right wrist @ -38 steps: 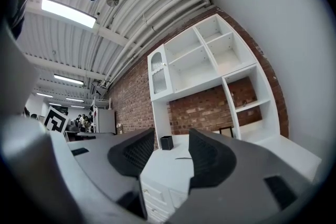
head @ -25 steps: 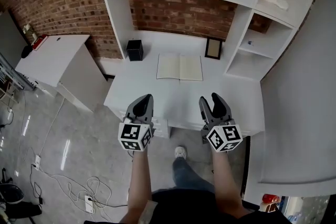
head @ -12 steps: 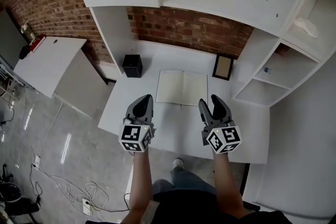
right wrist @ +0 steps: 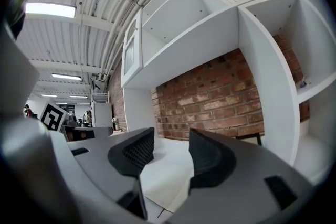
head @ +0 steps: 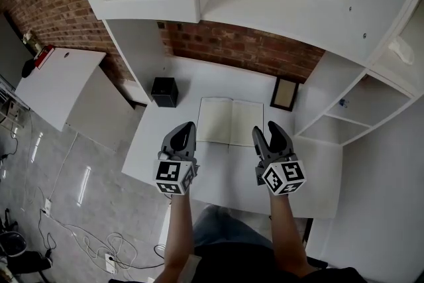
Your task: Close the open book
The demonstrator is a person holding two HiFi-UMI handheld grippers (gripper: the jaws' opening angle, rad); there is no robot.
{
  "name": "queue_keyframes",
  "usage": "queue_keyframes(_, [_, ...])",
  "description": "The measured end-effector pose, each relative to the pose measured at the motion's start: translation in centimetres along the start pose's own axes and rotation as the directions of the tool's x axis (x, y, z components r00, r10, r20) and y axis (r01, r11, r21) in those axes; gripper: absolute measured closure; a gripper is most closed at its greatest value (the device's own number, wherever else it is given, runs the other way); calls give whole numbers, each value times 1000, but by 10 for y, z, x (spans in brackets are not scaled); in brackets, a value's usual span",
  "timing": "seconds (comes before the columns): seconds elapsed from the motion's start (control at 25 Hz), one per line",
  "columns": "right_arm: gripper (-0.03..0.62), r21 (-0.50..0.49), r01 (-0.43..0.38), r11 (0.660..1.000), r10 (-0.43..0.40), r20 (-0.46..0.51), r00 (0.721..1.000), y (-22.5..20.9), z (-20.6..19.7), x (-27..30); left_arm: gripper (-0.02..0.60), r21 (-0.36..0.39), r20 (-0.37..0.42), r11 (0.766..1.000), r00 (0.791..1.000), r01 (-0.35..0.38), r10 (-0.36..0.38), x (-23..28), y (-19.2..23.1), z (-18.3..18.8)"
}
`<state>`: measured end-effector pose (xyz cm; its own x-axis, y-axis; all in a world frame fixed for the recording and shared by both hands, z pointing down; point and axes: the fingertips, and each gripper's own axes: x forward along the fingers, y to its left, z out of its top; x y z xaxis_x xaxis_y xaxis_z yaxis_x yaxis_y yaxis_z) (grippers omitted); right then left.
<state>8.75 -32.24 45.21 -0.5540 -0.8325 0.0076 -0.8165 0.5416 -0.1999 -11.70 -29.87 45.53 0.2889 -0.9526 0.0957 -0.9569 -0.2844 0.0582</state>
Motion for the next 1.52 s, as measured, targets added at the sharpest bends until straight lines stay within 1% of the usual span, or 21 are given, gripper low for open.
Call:
queue_keyframes(0.28, [407, -8, 9, 1000, -9, -33, 999, 0, -5, 10, 572, -20, -4, 999, 1000, 28, -28, 11, 2, 1])
queue_keyframes(0.36, [407, -35, 1, 999, -3, -54, 999, 2, -9, 13, 572, -23, -11, 999, 999, 31, -31, 10, 2, -2])
queue_keyframes(0.52, [407, -126, -42, 991, 26, -124, 992, 10, -26, 30, 572, -33, -23, 999, 999, 33, -34, 8, 4, -9])
queue_keyframes(0.68, [407, -215, -101, 971, 52, -225, 973, 16, -48, 50, 572, -41, -37, 998, 998, 43, -45, 3, 1, -18])
queue_keyframes(0.76, [407, -275, -143, 951, 62, -282, 957, 21, -59, 59, 572, -48, -45, 998, 998, 44, -46, 1, 3, -22])
queue_keyframes(0.84, [407, -336, -192, 922, 70, -342, 937, 26, -72, 68, 572, -56, -51, 998, 998, 36, -39, -3, 6, -24])
queue_keyframes(0.92, [407, -403, -255, 879, 76, -408, 910, 33, -90, 75, 572, -63, -58, 998, 998, 18, -22, -8, 12, -27])
queue_keyframes(1.0, [407, -473, -335, 815, 80, -482, 873, 41, -107, 81, 572, -71, -64, 997, 998, -3, -1, -14, 18, -31])
queue_keyframes(1.12, [407, -573, -451, 685, 60, -572, 818, 52, -134, 87, 572, -80, -66, 996, 998, -27, 22, -20, 28, -36])
queue_keyframes(1.2, [407, -625, -517, 585, 37, -616, 787, 62, -155, 88, 572, -83, -70, 996, 997, -46, 40, -28, 36, -40])
queue_keyframes(1.28, [407, -659, -577, 482, 12, -653, 757, 71, -177, 86, 572, -84, -74, 994, 995, -66, 60, -35, 44, -43])
queue_keyframes(1.32, [407, -667, -602, 438, 0, -670, 743, 75, -189, 85, 572, -84, -77, 994, 995, -75, 69, -39, 47, -45])
queue_keyframes(1.36, [407, -671, -623, 402, -11, -684, 729, 78, -200, 83, 572, -85, -82, 993, 994, -83, 76, -42, 50, -48])
queue_keyframes(1.4, [407, -672, -639, 374, -25, -696, 717, 80, -210, 81, 572, -87, -86, 992, 993, -91, 83, -44, 53, -50])
queue_keyframes(1.44, [407, -674, -649, 353, -40, -704, 709, 81, -219, 80, 572, -89, -90, 991, 992, -98, 90, -47, 55, -52])
queue_keyframes(1.52, [407, -684, -651, 329, -73, -705, 705, 81, -231, 79, 572, -97, -97, 989, 990, -114, 104, -52, 62, -55])
